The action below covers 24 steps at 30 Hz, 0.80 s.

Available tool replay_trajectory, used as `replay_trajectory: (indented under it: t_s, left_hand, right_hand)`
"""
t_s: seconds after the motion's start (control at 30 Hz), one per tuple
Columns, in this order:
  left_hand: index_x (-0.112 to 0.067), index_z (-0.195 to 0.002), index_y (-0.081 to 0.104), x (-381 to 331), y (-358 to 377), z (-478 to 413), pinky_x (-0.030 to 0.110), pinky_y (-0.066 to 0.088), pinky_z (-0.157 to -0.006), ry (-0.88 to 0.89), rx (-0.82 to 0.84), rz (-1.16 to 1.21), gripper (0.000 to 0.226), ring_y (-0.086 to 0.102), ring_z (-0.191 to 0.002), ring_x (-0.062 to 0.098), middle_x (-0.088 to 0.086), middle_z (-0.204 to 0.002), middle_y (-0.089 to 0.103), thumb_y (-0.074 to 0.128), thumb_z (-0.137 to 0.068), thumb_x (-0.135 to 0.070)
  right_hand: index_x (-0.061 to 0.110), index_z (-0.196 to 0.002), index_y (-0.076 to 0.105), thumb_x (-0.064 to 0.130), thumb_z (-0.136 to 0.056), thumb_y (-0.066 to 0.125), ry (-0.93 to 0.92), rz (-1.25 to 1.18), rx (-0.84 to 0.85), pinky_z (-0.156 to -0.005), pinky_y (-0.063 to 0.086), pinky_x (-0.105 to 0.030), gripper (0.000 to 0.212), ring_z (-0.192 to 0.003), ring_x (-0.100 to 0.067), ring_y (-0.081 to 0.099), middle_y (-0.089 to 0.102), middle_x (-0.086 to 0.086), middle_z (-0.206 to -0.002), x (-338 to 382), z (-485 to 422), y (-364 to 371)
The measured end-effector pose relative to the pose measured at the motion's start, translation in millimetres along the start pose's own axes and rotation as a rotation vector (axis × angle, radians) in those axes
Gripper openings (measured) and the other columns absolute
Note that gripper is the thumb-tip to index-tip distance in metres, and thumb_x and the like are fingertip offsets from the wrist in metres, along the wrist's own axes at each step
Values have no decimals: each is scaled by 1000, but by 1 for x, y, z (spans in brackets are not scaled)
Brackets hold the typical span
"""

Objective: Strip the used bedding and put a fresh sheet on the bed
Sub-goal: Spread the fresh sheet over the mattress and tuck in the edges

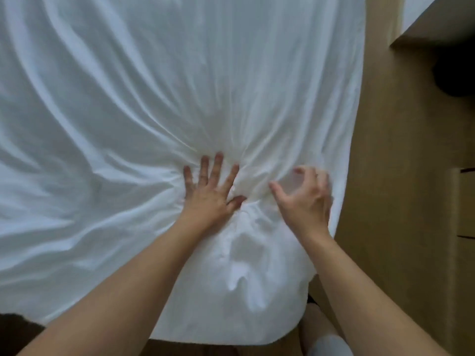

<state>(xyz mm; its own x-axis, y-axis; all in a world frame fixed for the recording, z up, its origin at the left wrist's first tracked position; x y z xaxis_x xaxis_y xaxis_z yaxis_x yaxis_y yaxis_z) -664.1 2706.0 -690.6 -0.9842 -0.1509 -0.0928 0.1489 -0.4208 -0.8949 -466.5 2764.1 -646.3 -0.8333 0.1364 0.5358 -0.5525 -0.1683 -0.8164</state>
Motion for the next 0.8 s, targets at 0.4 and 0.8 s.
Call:
replay_trajectory:
  t_s: [0.4,0.8]
  left_hand:
    - [-57,-152,-5,-25,-37,-94,82,-11,-103,-92,-49,-44,75,-23,-152,32,-20,-165,-18,12,-85,-85]
    - [-53,-155,1,1,-48,-47,66,-1,-116,-127,37,-113,93,-4,-156,31,-4,-169,-10,12,-73,-95]
  right_hand:
    - [12,-88,65,53,-70,84,581,-383,-69,-70,45,-27,49,-81,-21,65,71,-4,-92,-113,-72,-24]
    - [6,-139,40,46,-74,83,842,-185,-19,-106,35,-48,88,-133,-43,43,47,-22,-143,-124,-81,-23]
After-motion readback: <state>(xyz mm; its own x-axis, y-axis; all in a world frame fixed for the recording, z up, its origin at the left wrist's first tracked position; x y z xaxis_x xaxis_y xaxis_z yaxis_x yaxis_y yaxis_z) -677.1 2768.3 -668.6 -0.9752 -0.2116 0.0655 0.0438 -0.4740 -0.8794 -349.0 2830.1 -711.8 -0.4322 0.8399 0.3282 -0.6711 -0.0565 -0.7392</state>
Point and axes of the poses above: each hand's wrist, its own z-axis away from the middle knuckle, its own y-axis out of the palm, x = y × z, the point moved 2 cm from there along -z, towards the middle knuckle
